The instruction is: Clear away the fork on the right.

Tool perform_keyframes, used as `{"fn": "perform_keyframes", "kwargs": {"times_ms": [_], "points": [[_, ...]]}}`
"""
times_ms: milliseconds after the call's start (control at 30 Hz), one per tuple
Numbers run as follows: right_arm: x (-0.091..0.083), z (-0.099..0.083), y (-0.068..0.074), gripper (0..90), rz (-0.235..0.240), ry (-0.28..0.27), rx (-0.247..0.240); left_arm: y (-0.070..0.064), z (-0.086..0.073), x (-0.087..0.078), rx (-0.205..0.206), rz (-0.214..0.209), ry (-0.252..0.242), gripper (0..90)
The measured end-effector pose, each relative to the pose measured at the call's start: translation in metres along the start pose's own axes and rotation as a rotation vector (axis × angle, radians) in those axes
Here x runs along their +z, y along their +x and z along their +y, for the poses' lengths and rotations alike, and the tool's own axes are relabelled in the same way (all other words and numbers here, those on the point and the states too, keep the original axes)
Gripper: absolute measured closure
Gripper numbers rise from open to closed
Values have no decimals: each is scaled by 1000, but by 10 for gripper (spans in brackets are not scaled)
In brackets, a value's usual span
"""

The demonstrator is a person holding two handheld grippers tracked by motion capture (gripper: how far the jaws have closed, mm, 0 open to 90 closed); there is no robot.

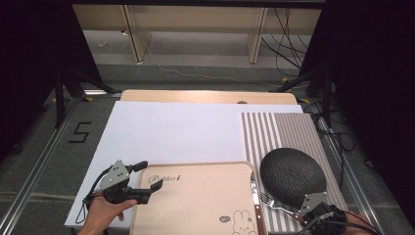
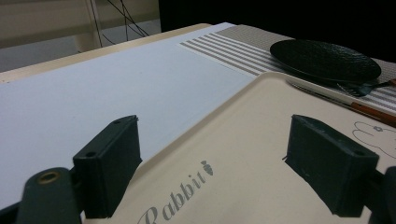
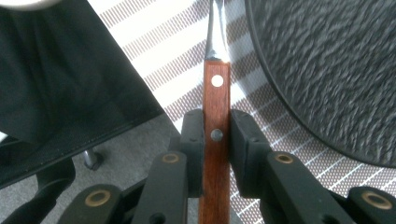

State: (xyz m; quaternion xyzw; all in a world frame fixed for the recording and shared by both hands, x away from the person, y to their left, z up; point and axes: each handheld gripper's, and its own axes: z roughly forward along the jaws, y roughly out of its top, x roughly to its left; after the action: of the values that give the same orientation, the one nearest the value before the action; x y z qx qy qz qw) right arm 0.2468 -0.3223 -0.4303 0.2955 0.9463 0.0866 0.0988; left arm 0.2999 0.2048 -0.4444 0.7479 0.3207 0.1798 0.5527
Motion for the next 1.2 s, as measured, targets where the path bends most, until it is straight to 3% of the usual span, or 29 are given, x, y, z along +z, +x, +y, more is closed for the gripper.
{"fn": "perform_keyframes", "kwargs": {"times_ms": [200, 467, 700, 967, 1200], "points": [[-8, 9, 2, 771, 4, -45, 8, 0, 0, 0, 1, 0, 1, 171], [-8, 30, 5, 771, -3, -92, -19, 0, 0, 0, 0, -1, 1, 171], [-6, 50, 7, 771, -1, -157, -10, 0, 0, 0, -1, -2, -1, 171], [-3, 74, 14, 771, -25, -167, -25, 0, 0, -1, 1, 2, 2, 171], [-2, 91, 21, 771, -5, -180, -65, 0, 0, -1, 0, 3, 1, 171]]}}
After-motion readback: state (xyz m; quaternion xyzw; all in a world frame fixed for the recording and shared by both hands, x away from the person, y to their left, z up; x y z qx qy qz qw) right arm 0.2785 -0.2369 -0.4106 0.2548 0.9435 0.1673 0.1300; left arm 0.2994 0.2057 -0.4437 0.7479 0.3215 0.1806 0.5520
